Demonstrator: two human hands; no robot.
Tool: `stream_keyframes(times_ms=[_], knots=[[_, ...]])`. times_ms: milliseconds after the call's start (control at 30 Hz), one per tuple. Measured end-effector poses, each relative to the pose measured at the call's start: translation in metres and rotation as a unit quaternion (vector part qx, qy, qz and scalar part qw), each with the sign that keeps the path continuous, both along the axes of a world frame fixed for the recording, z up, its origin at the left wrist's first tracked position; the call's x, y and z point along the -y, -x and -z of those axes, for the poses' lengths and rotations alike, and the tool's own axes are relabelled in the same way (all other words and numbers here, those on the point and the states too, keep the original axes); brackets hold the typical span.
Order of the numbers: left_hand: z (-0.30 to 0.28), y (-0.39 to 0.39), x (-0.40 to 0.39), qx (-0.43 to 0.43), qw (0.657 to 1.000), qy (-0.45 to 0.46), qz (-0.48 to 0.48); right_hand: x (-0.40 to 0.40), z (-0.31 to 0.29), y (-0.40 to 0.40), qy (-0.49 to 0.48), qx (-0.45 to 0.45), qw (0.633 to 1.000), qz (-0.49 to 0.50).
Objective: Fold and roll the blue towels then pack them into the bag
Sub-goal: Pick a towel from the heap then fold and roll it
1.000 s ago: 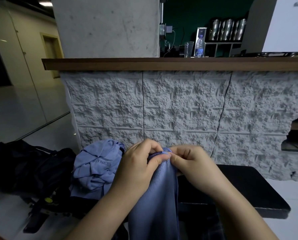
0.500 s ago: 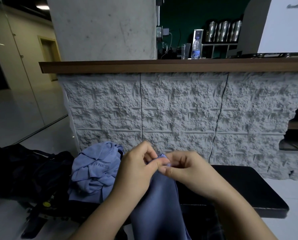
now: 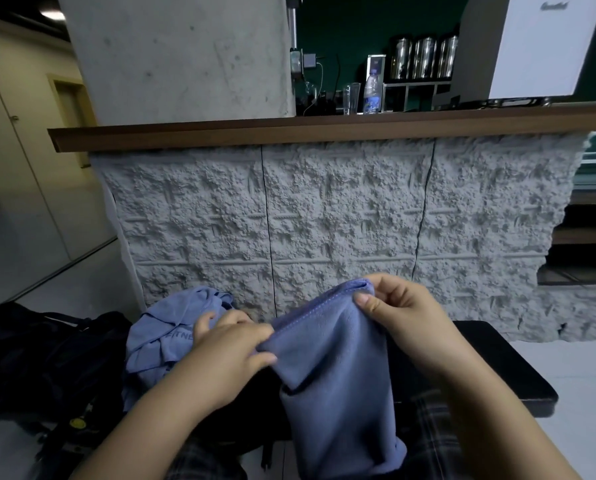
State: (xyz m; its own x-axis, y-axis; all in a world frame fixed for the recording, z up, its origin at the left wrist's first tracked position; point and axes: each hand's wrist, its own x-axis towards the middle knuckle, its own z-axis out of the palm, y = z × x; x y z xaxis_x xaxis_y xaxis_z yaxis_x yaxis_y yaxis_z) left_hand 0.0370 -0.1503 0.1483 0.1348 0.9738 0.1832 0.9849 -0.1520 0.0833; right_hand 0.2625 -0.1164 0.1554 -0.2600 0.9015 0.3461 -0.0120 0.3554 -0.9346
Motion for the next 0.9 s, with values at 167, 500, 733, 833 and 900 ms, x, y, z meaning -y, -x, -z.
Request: stream_keyframes(times_ms=[167,500,733,833,900], knots=[[-0.004,-0.001,-0.009,-0.013,0.964,-0.256,0.072,-0.018,0.017,-0.001,-0.118,0.199,0.932,0.278],[0.036,-0.003,-0.029,0.170,0.957,-0.215,0.089,-0.036,0.045,-0.004,-0.056,0.274,0.932,0.232],[0.064,-0.002,-0.044,0.274,0.956,-0.100,-0.016,-0.053,0.079,-0.001,-0.002,0.325,0.921,0.214],[0.080,0.009,-0.057,0.264,0.963,0.005,-0.056,-0.062,0.100,0.005,0.020,0.357,0.912,0.203],[0.093,0.015,-0.063,0.266,0.961,0.012,-0.078,-0.068,0.114,0.008,0.020,0.365,0.905,0.218]])
